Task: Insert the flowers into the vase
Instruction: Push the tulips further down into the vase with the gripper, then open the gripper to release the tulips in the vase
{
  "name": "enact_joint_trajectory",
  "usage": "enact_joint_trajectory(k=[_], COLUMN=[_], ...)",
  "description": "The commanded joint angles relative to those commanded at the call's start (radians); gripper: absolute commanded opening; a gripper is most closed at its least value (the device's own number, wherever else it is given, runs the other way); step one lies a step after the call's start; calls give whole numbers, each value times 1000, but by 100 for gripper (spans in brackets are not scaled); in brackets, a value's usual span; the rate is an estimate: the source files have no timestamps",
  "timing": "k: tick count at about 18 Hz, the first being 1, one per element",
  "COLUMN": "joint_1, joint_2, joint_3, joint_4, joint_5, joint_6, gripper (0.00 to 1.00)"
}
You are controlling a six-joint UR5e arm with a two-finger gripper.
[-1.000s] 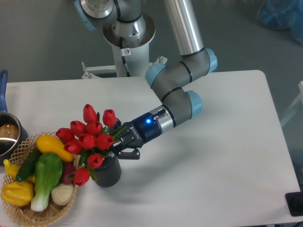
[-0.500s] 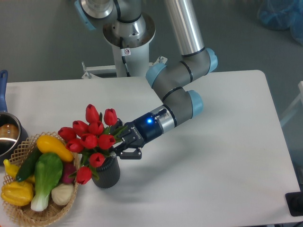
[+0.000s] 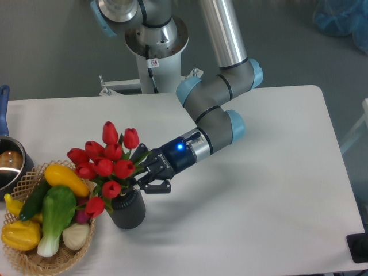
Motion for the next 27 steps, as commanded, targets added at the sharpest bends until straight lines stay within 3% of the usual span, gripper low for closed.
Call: enact_joint_trajectory(k=[4, 8, 11, 14, 19, 21, 23, 24, 27], joint_1=[-2, -2, -2, 2, 2, 5, 8, 8, 32], joint_2=[3, 2, 2, 2, 2, 0, 2, 2, 12], joint_3=[0, 0, 2, 2, 2, 3, 3, 3, 14], joint_4=[-2, 0, 0, 0, 2, 2, 2, 3, 0], joint_5=[0, 0, -2, -2, 0, 0, 2, 2, 8], joint_6=[-12, -6, 0, 2, 3, 5, 5, 5, -5], gripper=[25, 27, 35, 51, 54, 65, 92, 100, 100])
